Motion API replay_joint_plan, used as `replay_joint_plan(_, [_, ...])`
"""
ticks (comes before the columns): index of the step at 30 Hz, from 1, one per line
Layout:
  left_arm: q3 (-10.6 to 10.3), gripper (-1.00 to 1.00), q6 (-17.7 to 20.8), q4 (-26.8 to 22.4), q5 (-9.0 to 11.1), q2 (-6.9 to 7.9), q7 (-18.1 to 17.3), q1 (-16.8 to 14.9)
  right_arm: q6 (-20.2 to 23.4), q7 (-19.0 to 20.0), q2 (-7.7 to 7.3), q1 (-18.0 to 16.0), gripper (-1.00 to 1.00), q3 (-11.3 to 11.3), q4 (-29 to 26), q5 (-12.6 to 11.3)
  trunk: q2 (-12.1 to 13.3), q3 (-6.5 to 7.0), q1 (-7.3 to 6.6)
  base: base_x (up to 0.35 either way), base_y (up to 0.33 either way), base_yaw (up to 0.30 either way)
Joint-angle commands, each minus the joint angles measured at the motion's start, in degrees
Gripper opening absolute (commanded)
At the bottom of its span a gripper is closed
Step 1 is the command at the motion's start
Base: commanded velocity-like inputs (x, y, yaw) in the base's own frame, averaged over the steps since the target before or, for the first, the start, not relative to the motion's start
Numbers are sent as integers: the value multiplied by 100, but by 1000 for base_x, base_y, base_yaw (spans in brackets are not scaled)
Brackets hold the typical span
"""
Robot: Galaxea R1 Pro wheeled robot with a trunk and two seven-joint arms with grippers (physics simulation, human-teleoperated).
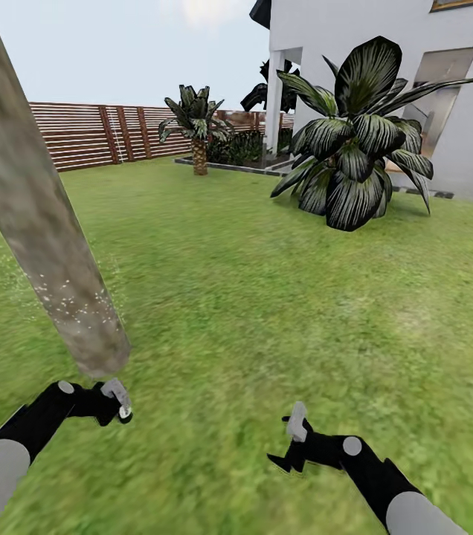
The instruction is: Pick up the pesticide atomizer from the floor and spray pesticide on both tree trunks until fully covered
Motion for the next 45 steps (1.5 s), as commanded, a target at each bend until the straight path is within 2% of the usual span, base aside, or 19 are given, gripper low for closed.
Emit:
replay_joint_plan(1, [-284, -100, -7, 4, -6, -104, 1, -2, -3, 59, 7, -49, 100, -1, -2, -2, 0, 0, 0, 0, 0, 0])
replay_joint_plan(3, [-402, -100, -47, 7, 3, -173, -3, -2, 4, 85, 24, -71, 100, 4, -4, 0, 0, 0, 0, 0, 0, 0])
replay_joint_plan(5, [-452, -100, -374, 50, -9, -326, -38, 5, 12, 114, 65, -79, 100, 20, -10, 15, 0, 0, 0, 0, 0, 0])
replay_joint_plan(7, [-468, -100, -554, 173, -29, -391, -68, 6, 11, 270, 83, -81, 100, 24, -16, 21, 0, 0, 0, 0, 0, 0])
replay_joint_plan(8, [-514, -100, -599, 241, -36, -425, -74, 7, 12, 338, 87, -84, -100, 24, -17, 22, 0, 0, 0, 0, 0, 0])
replay_joint_plan(11, [-642, -100, -607, 309, -66, -714, -77, 7, 12, 414, 118, -124, -100, 37, -105, 24, 0, 0, 0, 0, 0, 0])
replay_joint_plan(12, [-752, -100, -603, 312, -119, -822, -77, 7, 13, 554, 146, -129, -100, 40, -138, 29, 0, 0, 0, 0, 0, 0])
replay_joint_plan(13, [-1027, -100, -593, 315, -204, -950, -77, 7, 9, 894, 211, -132, -100, 41, -211, 52, 0, 0, 0, 0, 0, 0])
replay_joint_plan(14, [-1144, -100, -591, 315, -224, -1019, -77, 7, 10, 1003, 233, -133, -100, 42, -273, 59, 0, 0, 0, 0, 0, 0])
replay_joint_plan(19, [-1294, -100, -582, 316, -266, -1346, -85, 7, 5, 1131, 273, -134, -100, 55, -360, 66, 0, 0, 0, 0, 0, 0])
replay_joint_plan(20, [-1330, -100, -576, 316, -274, -1455, -86, 7, 2, 1135, 303, -134, -100, 60, -361, 66, 0, 0, 0, 0, 0, 0])
replay_joint_plan(21, [-1471, -100, -564, 316, -277, -1533, -86, 5, -1, 1139, 328, -134, -100, 63, -362, 66, 0, 0, 0, 0, 0, 0])
replay_joint_plan(23, [-1947, -100, -530, 310, -271, -1642, -78, 4, -4, 1143, 407, -134, -100, 67, -364, 66, 0, 0, 0, 0, 0, 0])
replay_joint_plan(24, [-2000, -100, -533, 313, -275, -1698, -78, 5, -4, 1144, 415, -134, -100, 68, -368, 66, 0, 0, 0, 0, 0, 0])
replay_joint_plan(29, [-2124, -100, -542, 316, -276, -1928, -84, 7, -4, 1142, 423, -134, -100, 69, -380, 66, 0, 0, 0, 0, 0, 0])
replay_joint_plan(32, [-2592, -100, -518, 316, -264, -1990, -78, 7, -4, 1138, 434, -134, -100, 69, -414, 66, 0, 0, 0, 0, 0, 0])
replay_joint_plan(33, [-2645, -100, -518, 316, -263, -2012, -78, 7, -4, 1139, 438, -134, -100, 69, -436, 66, 0, 0, 0, 0, 0, 0])
replay_joint_plan(37, [-2727, -100, -527, 316, -257, -2098, -78, 7, -4, 1137, 441, -134, -100, 69, -458, 68, 0, 0, 0, 0, 0, 0])
replay_joint_plan(45, [-2744, -100, -527, 316, -262, -2323, -77, 7, -4, 1136, 441, -134, -100, 67, -458, 75, 0, 0, 0, 0, 0, 0])
